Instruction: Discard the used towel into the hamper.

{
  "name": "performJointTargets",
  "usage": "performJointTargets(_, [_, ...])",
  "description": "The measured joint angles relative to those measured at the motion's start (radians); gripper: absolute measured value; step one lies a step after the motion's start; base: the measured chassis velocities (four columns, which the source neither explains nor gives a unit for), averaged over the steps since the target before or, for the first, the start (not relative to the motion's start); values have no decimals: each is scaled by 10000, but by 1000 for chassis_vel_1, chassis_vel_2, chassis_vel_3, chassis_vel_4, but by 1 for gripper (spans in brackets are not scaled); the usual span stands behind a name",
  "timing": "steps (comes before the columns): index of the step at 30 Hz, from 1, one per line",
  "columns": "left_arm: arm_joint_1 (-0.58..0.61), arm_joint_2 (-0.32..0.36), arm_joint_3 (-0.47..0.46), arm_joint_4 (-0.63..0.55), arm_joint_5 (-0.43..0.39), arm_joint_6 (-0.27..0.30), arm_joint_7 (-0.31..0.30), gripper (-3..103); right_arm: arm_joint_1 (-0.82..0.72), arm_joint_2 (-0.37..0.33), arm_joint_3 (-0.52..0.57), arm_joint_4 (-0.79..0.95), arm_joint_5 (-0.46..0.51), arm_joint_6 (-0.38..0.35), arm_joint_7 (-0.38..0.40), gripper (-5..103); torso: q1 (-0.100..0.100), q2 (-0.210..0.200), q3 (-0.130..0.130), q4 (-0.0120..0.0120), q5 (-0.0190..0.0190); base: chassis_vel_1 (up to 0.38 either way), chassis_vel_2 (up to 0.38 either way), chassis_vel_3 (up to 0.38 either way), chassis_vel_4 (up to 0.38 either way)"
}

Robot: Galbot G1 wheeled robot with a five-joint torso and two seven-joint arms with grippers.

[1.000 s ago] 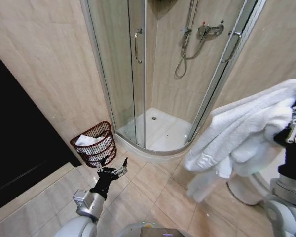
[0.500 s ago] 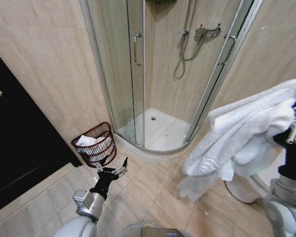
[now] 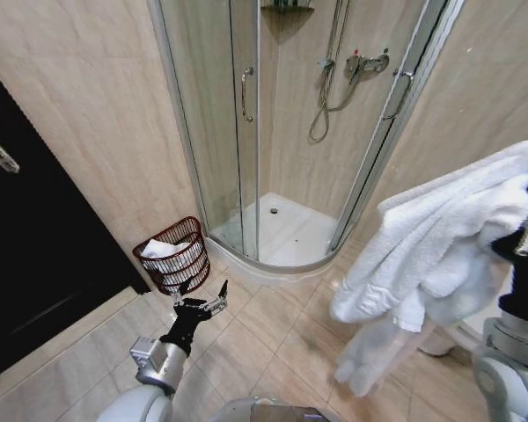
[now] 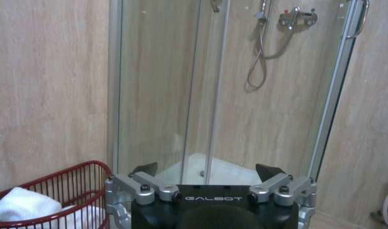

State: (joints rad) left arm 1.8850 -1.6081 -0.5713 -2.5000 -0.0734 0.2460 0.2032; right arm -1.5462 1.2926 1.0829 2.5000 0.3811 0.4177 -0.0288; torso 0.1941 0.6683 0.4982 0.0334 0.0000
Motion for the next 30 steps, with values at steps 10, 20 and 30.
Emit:
performJointTargets(10, [0,0,0,0,0,0,0,100,37,-76,29,0,221,158,-40,11,159,362,201,0,0,5,-7,-15,8])
performJointTargets(20, [0,0,0,0,0,0,0,100,100,-168,52,0,376,233,-136,11,337,777,442,0,0,0,0,0,0])
performJointTargets(30, [0,1,0,0,0,0,0,100,111,-225,90,0,514,312,-295,11,517,1199,680,-1,0,0,0,0,0])
